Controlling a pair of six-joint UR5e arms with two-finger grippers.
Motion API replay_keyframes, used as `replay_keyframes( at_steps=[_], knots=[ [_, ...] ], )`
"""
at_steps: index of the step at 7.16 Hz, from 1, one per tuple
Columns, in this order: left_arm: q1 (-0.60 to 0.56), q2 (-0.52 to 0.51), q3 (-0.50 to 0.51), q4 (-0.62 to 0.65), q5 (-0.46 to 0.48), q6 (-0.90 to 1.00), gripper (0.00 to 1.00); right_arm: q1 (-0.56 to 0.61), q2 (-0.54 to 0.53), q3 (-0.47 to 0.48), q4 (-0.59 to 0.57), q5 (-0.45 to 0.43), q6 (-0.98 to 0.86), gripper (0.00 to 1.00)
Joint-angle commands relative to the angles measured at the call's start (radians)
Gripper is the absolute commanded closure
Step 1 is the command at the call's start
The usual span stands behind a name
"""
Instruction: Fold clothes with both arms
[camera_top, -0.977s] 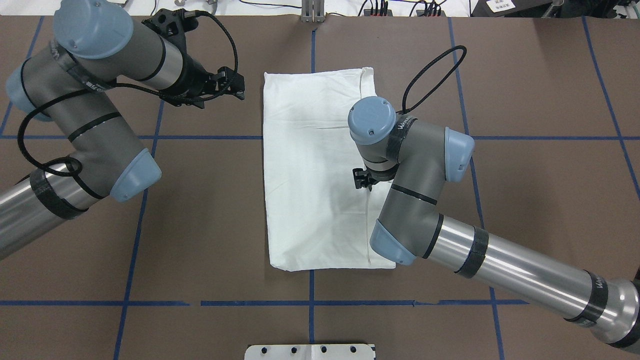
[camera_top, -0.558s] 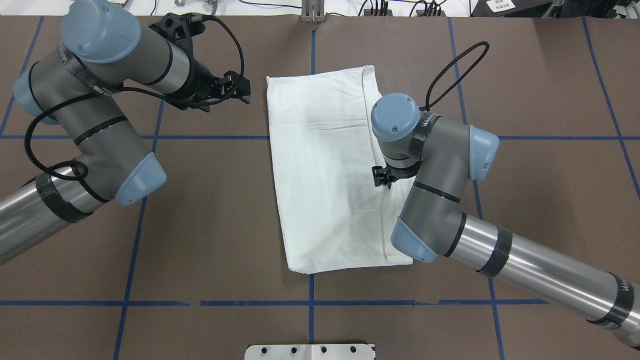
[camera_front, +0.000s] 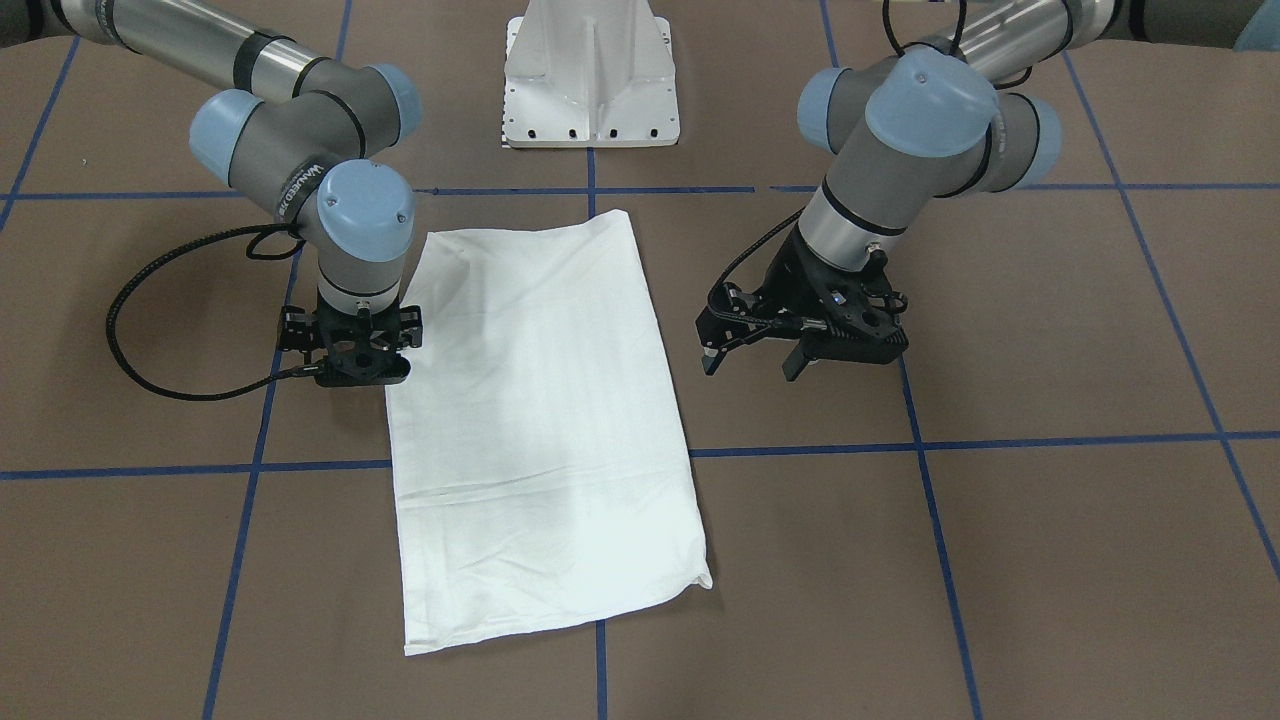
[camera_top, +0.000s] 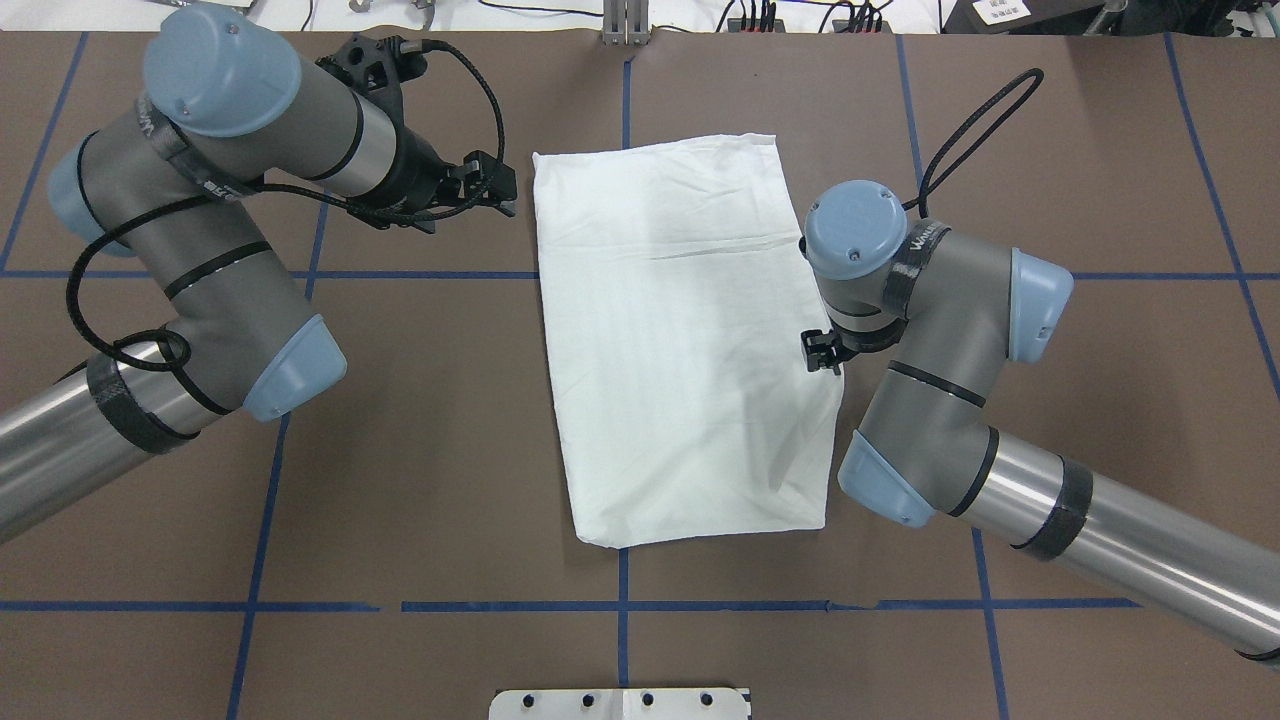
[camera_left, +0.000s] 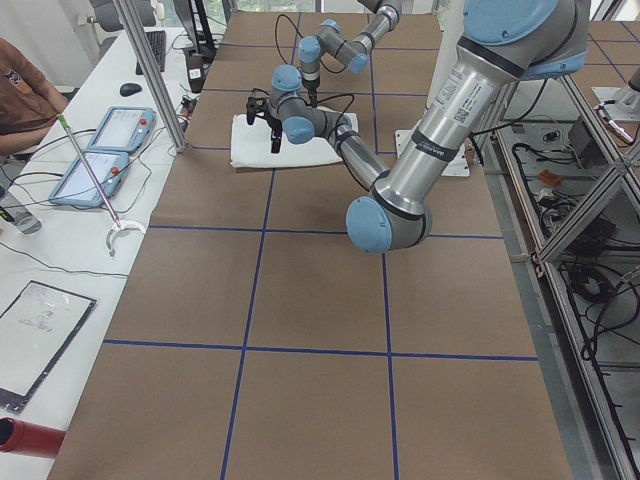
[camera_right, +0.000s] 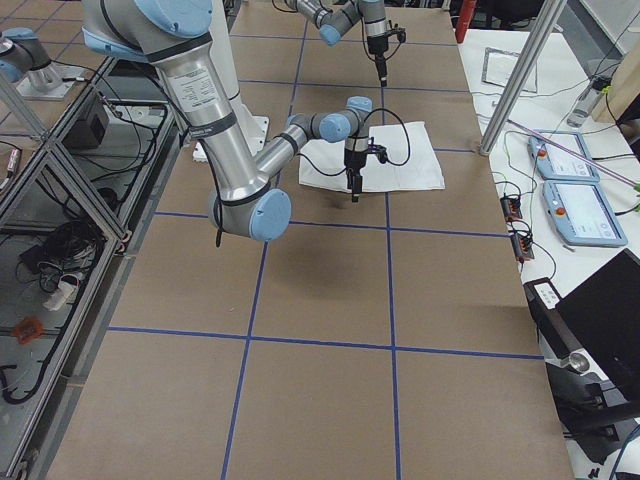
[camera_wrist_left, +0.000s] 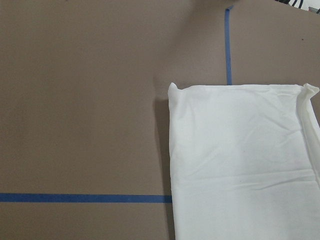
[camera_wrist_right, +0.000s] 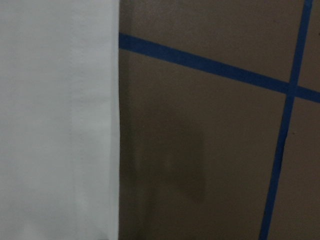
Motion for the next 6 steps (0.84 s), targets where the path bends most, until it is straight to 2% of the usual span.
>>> replay_keyframes(
  at_steps=[1, 2, 4, 6],
  knots=[
    [0.006, -0.006, 0.001, 0.000, 0.000, -0.015, 0.00, 0.015, 0.006, 0.035, 0.004, 0.002, -0.031, 0.00],
    [0.006, -0.008, 0.000, 0.000, 0.001, -0.014, 0.00, 0.017, 0.010, 0.067, 0.014, 0.005, -0.031, 0.00],
    [0.006, -0.012, -0.005, 0.003, 0.004, -0.014, 0.00, -0.003, 0.013, 0.066, 0.120, 0.028, -0.014, 0.00],
    [0.007, -0.034, -0.014, 0.009, 0.039, -0.014, 0.00, -0.047, 0.000, 0.064, 0.128, 0.026, -0.009, 0.00]
  ],
)
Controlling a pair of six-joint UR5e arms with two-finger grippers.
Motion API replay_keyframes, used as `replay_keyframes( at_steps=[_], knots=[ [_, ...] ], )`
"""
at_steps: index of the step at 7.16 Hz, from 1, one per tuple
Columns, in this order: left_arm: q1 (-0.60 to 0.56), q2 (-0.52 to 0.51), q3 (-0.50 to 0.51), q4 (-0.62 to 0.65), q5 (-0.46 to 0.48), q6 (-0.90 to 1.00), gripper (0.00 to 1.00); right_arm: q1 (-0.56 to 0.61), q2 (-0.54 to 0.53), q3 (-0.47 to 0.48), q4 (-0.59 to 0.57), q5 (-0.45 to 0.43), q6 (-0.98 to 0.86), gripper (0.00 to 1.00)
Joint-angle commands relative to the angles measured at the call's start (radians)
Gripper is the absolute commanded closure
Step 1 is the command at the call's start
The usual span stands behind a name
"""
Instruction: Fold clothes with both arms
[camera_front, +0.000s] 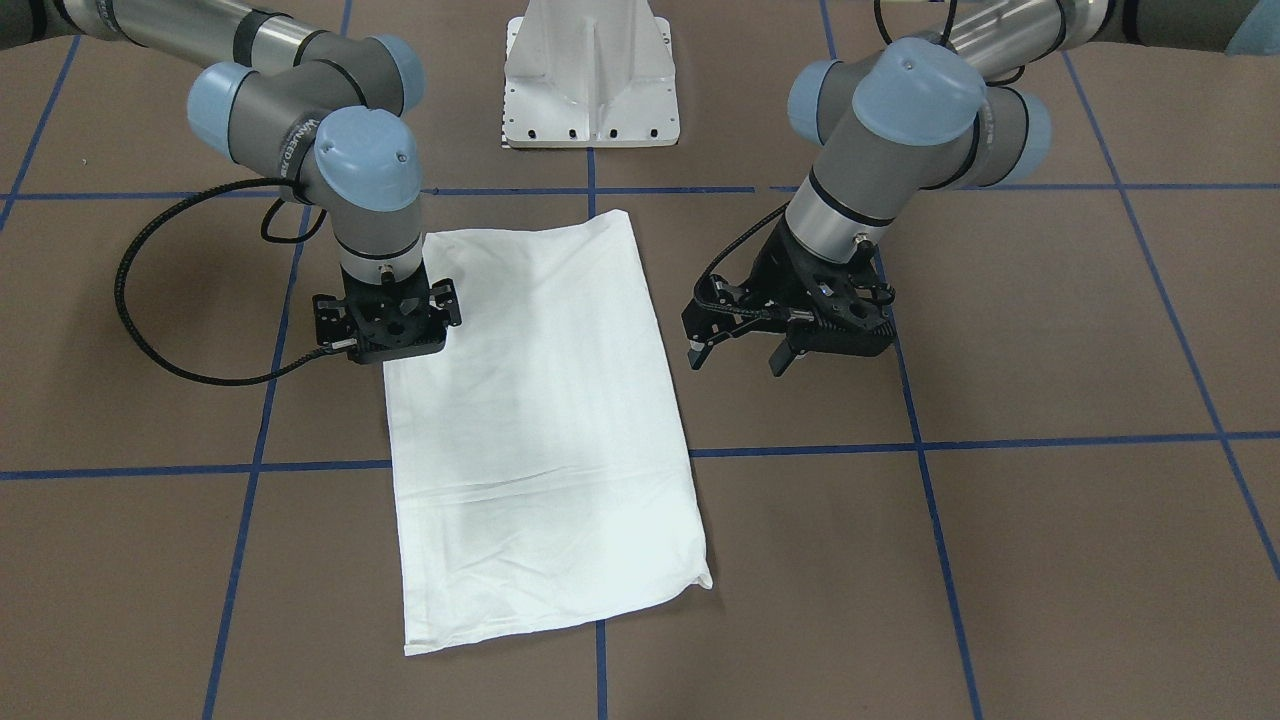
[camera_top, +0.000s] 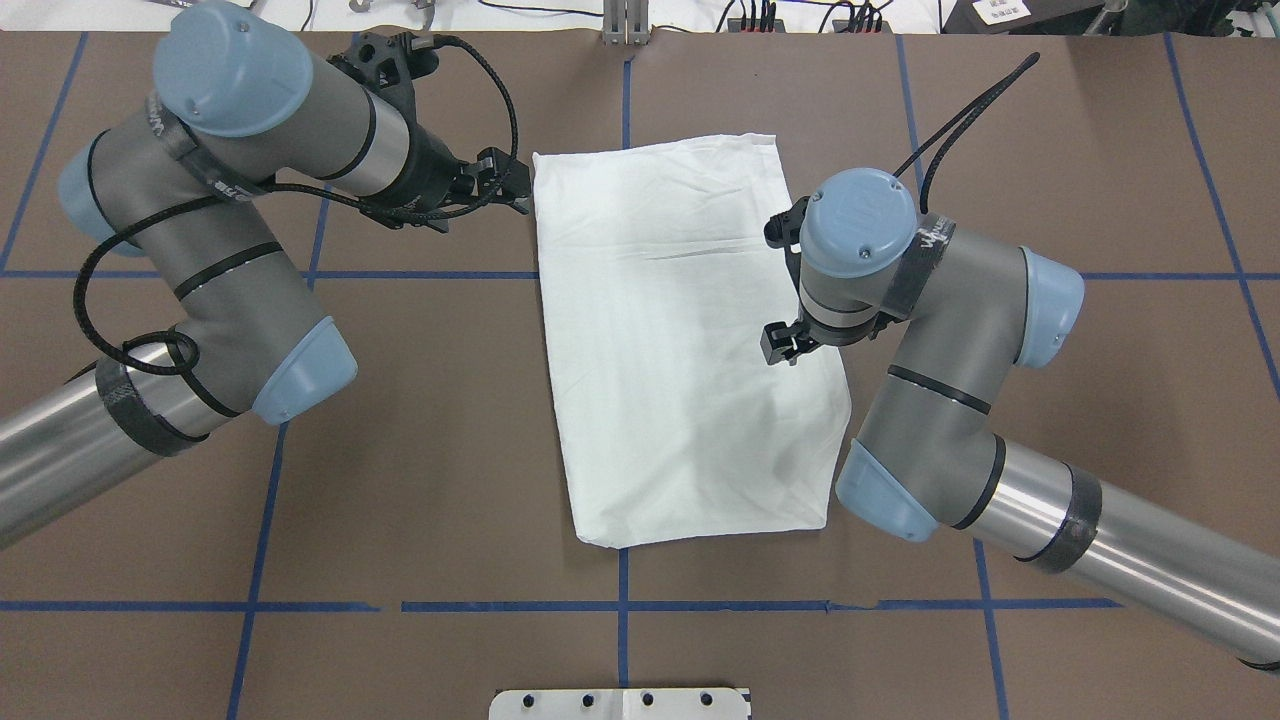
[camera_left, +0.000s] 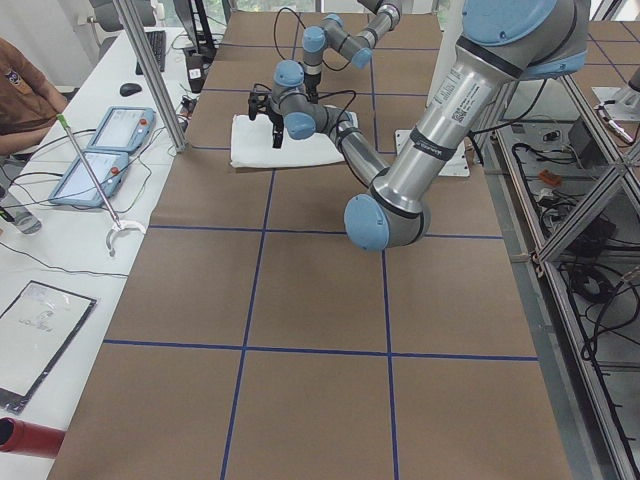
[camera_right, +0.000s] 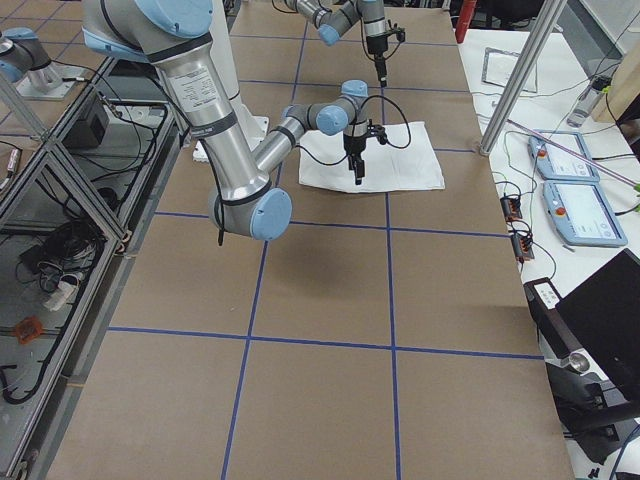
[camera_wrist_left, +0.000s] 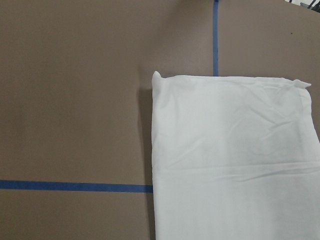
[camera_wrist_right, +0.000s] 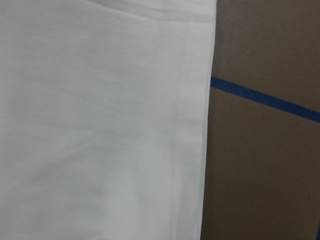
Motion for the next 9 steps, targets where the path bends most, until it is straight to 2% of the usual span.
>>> replay_keyframes(
  at_steps=[1, 2, 3, 6, 8, 9],
  knots=[
    [0.004, -0.025, -0.005, 0.007, 0.024, 0.000, 0.00, -0.030, -0.022, 0.007, -0.007, 0.011, 0.004, 0.00],
    [0.005, -0.033, -0.005, 0.007, 0.025, -0.002, 0.00, -0.029, -0.034, 0.018, -0.054, 0.071, 0.010, 0.00],
    [0.007, -0.033, -0.005, 0.007, 0.036, -0.002, 0.00, -0.030, -0.059, 0.066, -0.112, 0.085, 0.010, 0.00],
    [0.016, -0.040, -0.005, 0.007, 0.055, 0.000, 0.00, -0.078, -0.223, 0.209, -0.125, 0.123, 0.017, 0.00],
    [0.016, -0.047, -0.005, 0.007, 0.055, 0.000, 0.00, -0.096, -0.234, 0.266, -0.125, 0.134, 0.080, 0.00],
    [0.016, -0.045, -0.004, 0.007, 0.055, 0.003, 0.00, -0.104, -0.222, 0.262, -0.119, 0.136, 0.079, 0.00]
  ],
)
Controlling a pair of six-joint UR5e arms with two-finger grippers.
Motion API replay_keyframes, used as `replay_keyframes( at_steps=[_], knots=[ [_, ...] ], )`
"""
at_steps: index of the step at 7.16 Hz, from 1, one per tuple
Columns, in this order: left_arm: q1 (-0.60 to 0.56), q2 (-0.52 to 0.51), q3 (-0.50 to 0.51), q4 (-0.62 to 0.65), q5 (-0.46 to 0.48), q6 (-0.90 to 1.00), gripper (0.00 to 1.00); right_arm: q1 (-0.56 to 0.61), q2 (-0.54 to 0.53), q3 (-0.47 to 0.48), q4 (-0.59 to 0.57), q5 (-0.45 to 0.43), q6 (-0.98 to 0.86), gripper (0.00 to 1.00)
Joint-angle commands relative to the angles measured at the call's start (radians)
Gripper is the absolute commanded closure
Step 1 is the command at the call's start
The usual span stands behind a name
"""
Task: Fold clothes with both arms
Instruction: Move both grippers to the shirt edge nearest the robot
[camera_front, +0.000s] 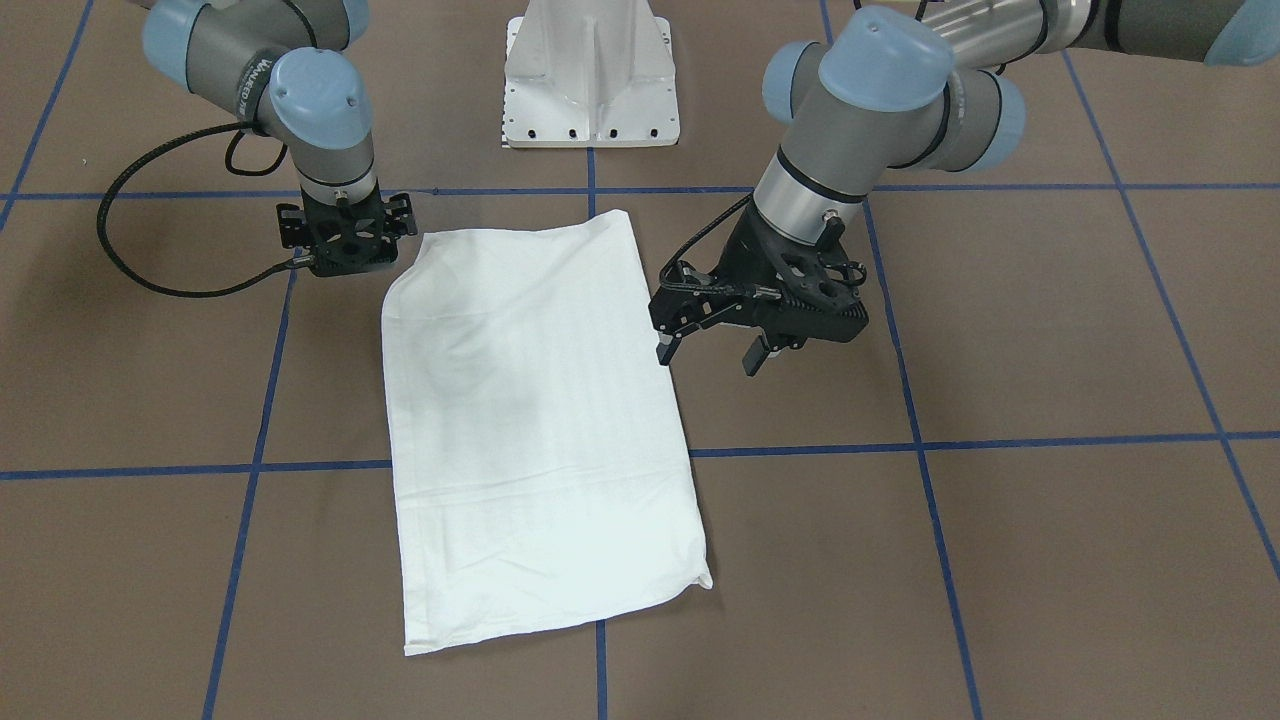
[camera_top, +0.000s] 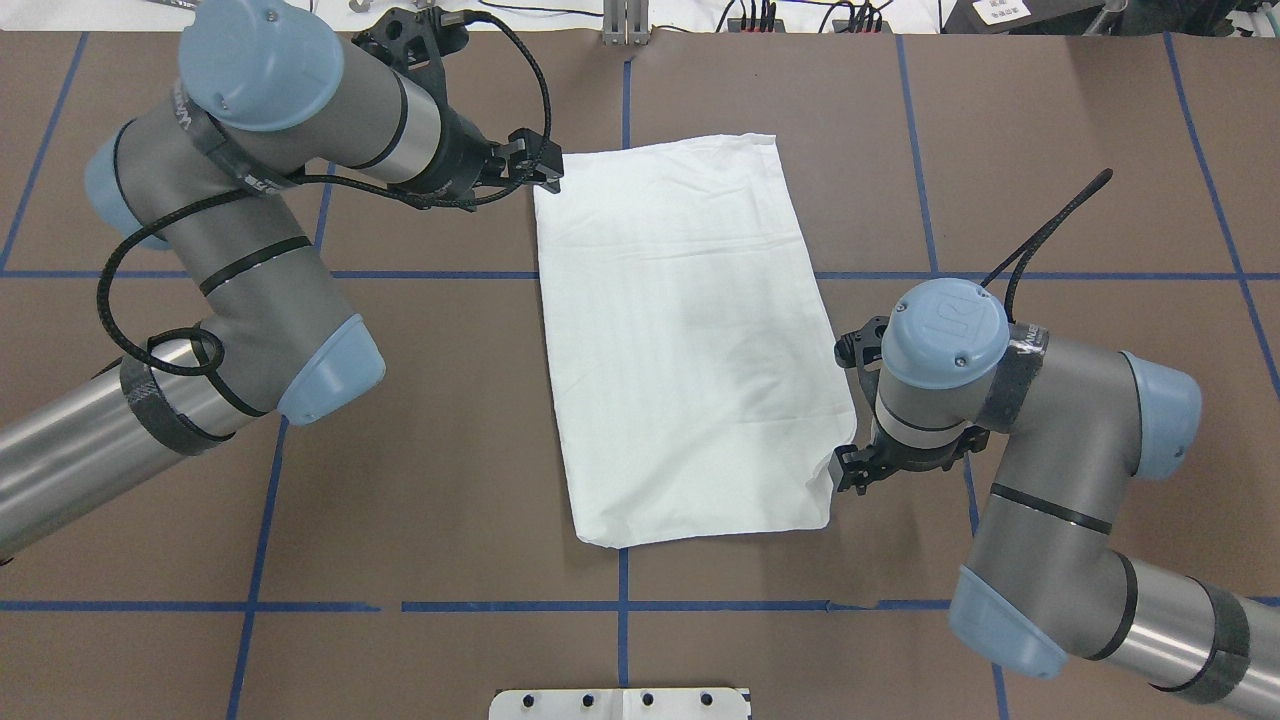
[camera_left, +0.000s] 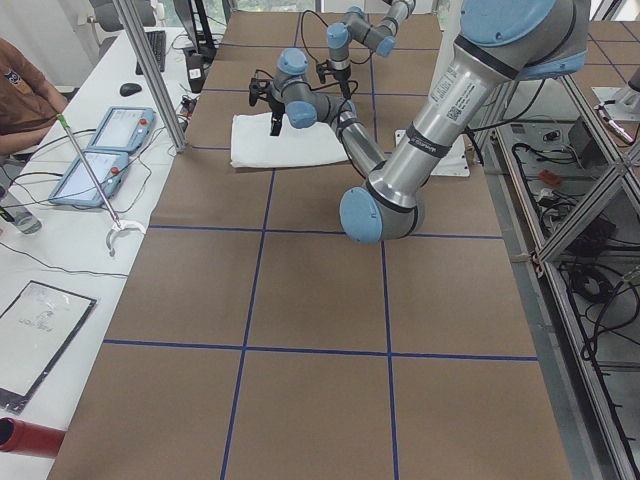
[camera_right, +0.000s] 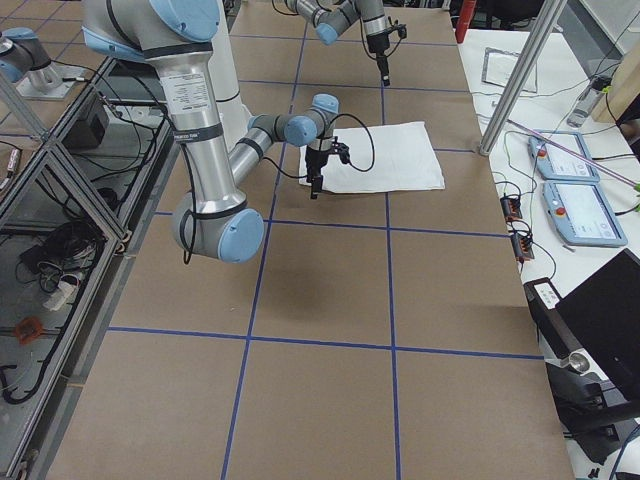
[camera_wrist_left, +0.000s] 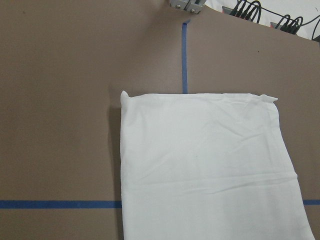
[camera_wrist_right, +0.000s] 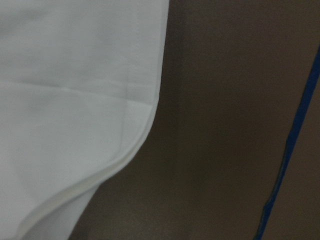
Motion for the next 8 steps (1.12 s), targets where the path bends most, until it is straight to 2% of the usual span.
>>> replay_keyframes(
  at_steps=[1, 5, 6, 7, 8],
  knots=[
    [0.000, 0.000, 0.003, 0.000, 0.000, 0.003, 0.00, -0.012, 0.058, -0.024, 0.029, -0.003, 0.009, 0.00],
    [0.014, 0.014, 0.013, 0.000, 0.003, 0.001, 0.00, -0.006, 0.094, -0.021, 0.049, -0.004, 0.038, 0.00],
    [0.069, 0.040, 0.006, 0.000, 0.037, -0.012, 0.00, -0.005, 0.091, -0.013, 0.084, -0.004, 0.055, 0.00],
    [0.118, 0.057, -0.014, 0.003, 0.038, -0.133, 0.00, -0.003, 0.071, -0.015, 0.207, -0.005, 0.122, 0.00],
    [0.180, 0.089, -0.063, 0.022, 0.035, -0.210, 0.00, -0.003, 0.048, 0.000, 0.266, -0.004, 0.164, 0.00]
  ],
)
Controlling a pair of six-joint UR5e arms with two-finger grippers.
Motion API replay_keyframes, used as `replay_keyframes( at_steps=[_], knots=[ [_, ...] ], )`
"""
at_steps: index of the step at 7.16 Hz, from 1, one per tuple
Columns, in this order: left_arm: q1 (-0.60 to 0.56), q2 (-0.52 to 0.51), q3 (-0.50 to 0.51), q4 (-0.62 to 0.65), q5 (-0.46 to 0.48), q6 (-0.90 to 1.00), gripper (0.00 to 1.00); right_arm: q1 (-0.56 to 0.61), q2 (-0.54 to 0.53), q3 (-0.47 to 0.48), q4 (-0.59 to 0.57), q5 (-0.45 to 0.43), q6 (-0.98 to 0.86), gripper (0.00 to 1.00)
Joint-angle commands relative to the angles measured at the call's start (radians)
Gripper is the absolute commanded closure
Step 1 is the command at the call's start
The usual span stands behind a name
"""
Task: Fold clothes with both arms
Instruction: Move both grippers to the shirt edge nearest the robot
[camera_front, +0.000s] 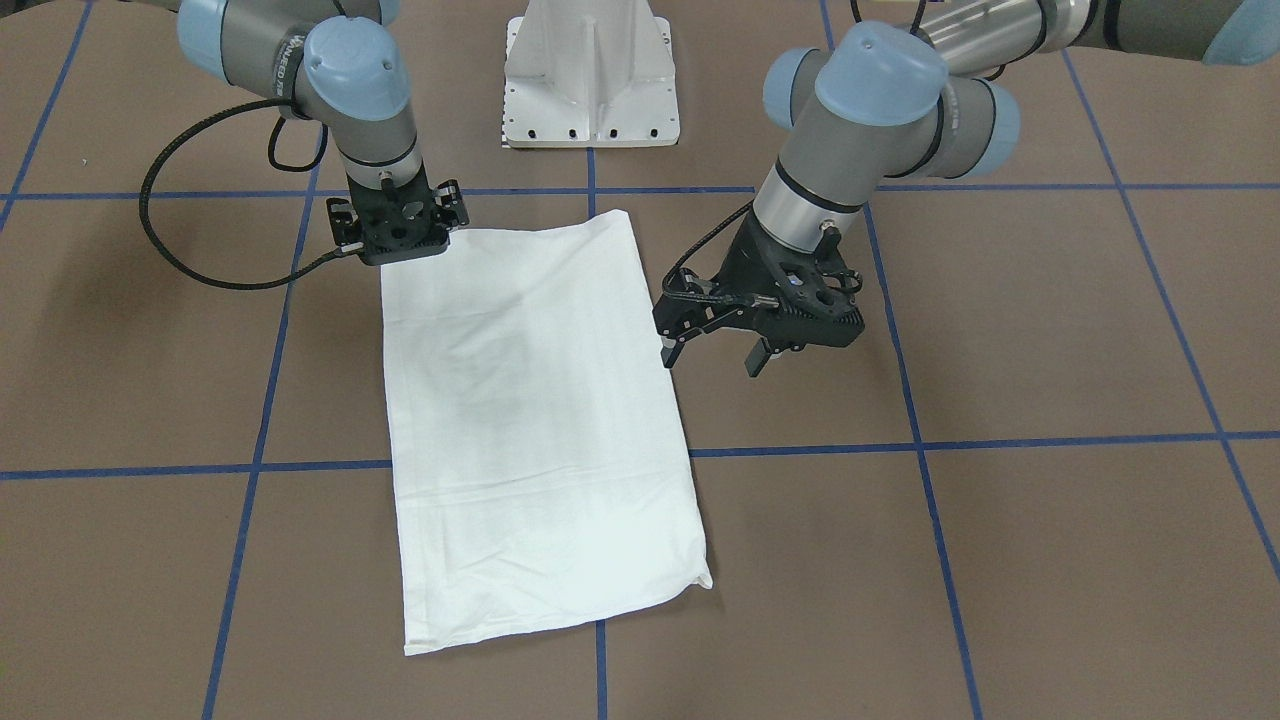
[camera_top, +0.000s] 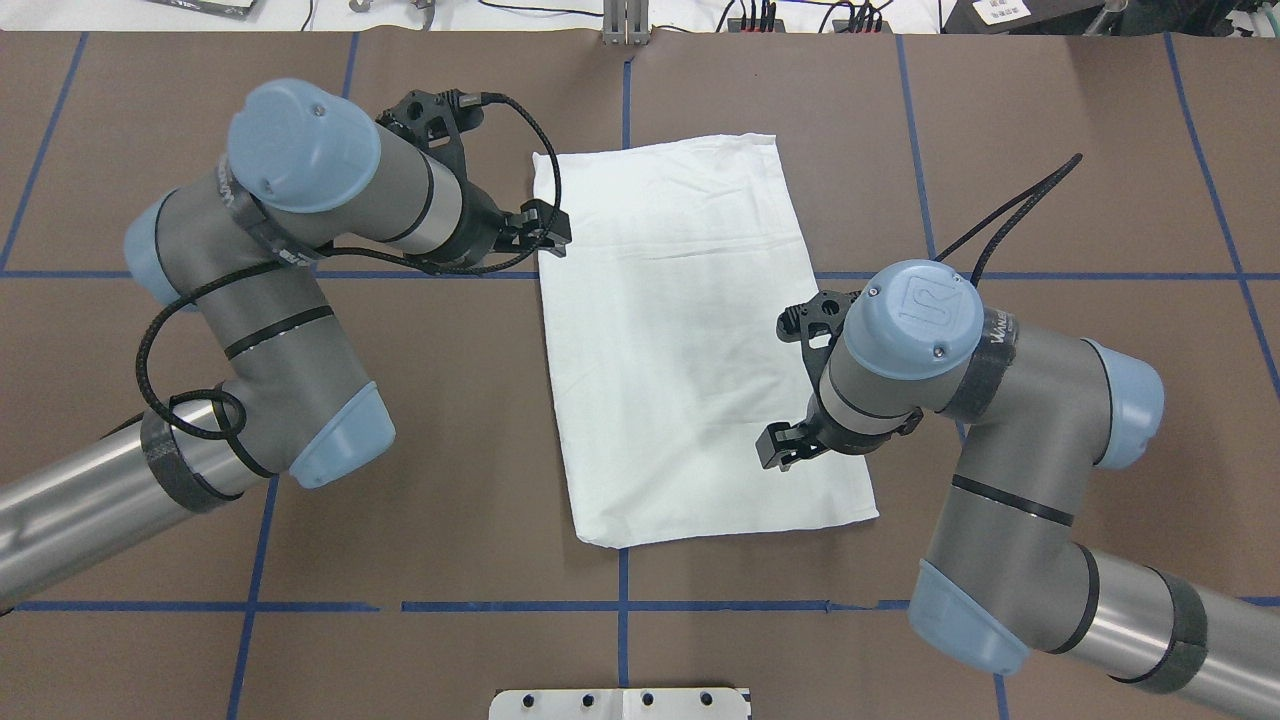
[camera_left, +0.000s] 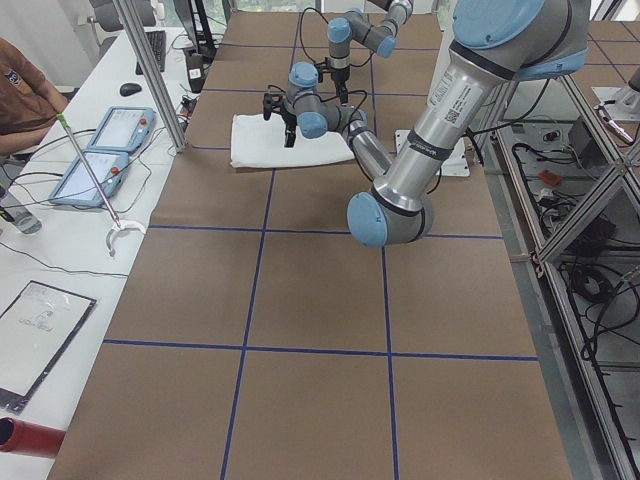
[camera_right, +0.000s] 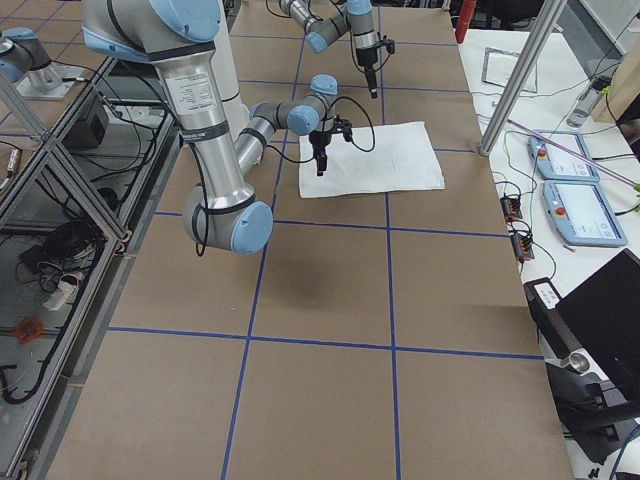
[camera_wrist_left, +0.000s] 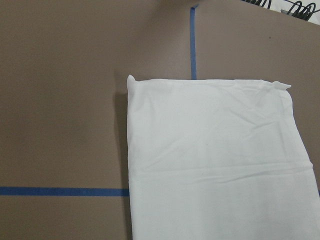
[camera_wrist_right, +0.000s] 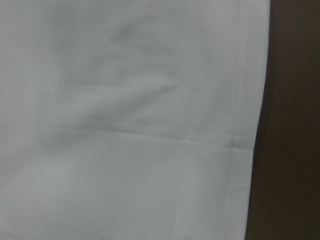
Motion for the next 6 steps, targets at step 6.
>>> replay_keyframes(
  at_steps=[6],
  knots=[
    [0.408, 0.091, -0.106, 0.078, 0.071, -0.499, 0.07, 0.031, -0.041, 0.109, 0.110, 0.005, 0.095, 0.00]
  ],
)
